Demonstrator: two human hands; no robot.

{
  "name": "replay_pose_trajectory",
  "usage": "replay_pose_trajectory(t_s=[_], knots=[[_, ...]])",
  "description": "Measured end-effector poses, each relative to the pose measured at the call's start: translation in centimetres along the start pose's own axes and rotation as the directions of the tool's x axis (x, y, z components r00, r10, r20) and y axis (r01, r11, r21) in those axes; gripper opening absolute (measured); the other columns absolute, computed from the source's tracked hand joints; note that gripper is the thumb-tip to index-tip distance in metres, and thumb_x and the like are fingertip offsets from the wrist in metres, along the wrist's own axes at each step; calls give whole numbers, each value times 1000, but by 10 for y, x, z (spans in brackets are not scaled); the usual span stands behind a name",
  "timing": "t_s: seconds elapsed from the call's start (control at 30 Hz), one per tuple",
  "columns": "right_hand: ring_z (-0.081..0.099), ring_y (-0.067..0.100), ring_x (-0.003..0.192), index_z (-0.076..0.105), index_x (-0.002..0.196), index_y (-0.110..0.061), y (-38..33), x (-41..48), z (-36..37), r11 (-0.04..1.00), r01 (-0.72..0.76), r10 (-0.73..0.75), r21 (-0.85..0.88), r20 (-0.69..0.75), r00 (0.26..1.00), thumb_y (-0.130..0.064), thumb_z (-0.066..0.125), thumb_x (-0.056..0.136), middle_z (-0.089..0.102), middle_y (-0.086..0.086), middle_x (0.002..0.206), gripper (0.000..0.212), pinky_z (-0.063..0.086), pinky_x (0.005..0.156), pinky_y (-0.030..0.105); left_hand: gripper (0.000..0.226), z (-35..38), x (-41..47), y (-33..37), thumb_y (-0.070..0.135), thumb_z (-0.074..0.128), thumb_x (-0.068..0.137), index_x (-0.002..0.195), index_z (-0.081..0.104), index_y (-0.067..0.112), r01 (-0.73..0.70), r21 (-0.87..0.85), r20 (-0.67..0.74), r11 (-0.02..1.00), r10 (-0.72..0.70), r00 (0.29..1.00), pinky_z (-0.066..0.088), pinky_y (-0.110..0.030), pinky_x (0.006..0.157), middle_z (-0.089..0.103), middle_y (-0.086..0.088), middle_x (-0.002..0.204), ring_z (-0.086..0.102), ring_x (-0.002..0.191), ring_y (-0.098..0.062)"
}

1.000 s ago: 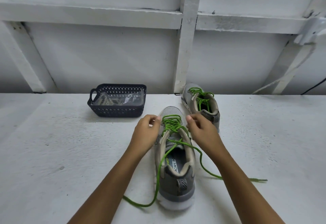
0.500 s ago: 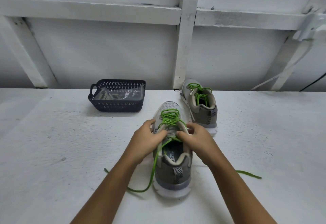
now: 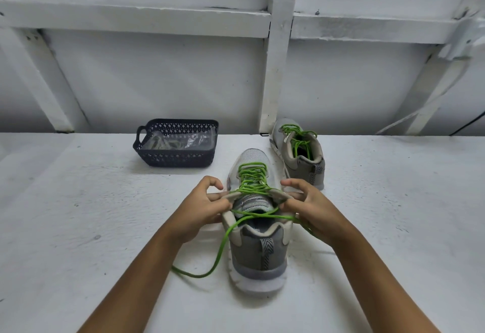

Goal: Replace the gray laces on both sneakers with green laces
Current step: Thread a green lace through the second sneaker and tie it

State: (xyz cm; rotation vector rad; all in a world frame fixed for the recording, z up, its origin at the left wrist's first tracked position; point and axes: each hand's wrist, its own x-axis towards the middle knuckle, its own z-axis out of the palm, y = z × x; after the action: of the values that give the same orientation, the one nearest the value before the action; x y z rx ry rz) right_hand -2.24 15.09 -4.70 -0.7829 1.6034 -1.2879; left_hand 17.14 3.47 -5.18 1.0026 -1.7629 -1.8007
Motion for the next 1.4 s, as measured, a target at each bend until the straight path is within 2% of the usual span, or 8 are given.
replay_pose_trajectory(t_s=[0.13,0.3,0.47,0.6,0.83,1.2,1.33,1.4], knots=[[63,12,66,47,121,-8,-2,0,-2,1000,16,-15,-20,19,1000,13,50,85,73,-3,75,42,43,67,27,33,-4,-1,2,5,60,66,92,41,15,5,-50,28,999,-3,1000,50,-19,54,70,-1,74,58,58,-7],[52,1,41,43,119,-6,-5,-7,1,1000,19,-19,13,18,1000,13,52,87,67,0,69,38,37,39,12,26,2,-3,4,-6,55,88,92,39,14,-5,6,32,1000,5,999,52,-21,60,66,5,60,57,54,-3],[62,5,64,42,120,-16,-5,-11,8,985,46,-50,-167,-17,999,-17,67,86,68,9,100,42,45,56,17,26,8,-5,10,17,66,86,96,42,21,-32,102,30,994,29,999,53,-29,75,67,-9,96,62,70,-9],[66,7,86,38,126,-30,-9,-20,14,932,86,-103,-352,-29,994,-41,64,85,62,3,115,49,52,65,22,56,15,-11,16,56,74,67,108,41,37,-13,225,38,974,4,999,47,-37,98,54,-10,133,58,112,-17],[58,9,48,41,103,-23,-25,-47,11,791,98,-160,-605,-50,986,-55,49,87,63,2,73,37,50,50,29,29,25,-34,36,37,65,84,103,48,50,-342,614,27,711,414,910,31,-22,94,39,11,114,35,117,-6],[50,-3,54,59,69,-30,-35,-52,15,660,285,-264,-695,141,954,-26,61,89,57,-13,58,21,35,50,12,29,49,-26,55,43,61,83,105,61,24,-232,957,175,172,294,940,29,-33,92,32,0,112,28,112,-22],[55,8,54,66,78,-29,-38,-53,12,684,269,-258,-678,120,959,-13,53,89,57,-18,53,23,50,56,30,21,49,-23,55,30,55,87,106,64,24,-271,950,224,155,266,938,29,-33,93,33,0,113,29,113,-23],[60,17,57,69,83,-28,-39,-55,12,697,251,-245,-671,106,964,-10,53,87,59,-17,54,25,54,60,37,16,45,-22,55,27,56,87,99,65,23,-278,910,212,307,233,949,30,-30,96,35,2,111,29,113,-20]])
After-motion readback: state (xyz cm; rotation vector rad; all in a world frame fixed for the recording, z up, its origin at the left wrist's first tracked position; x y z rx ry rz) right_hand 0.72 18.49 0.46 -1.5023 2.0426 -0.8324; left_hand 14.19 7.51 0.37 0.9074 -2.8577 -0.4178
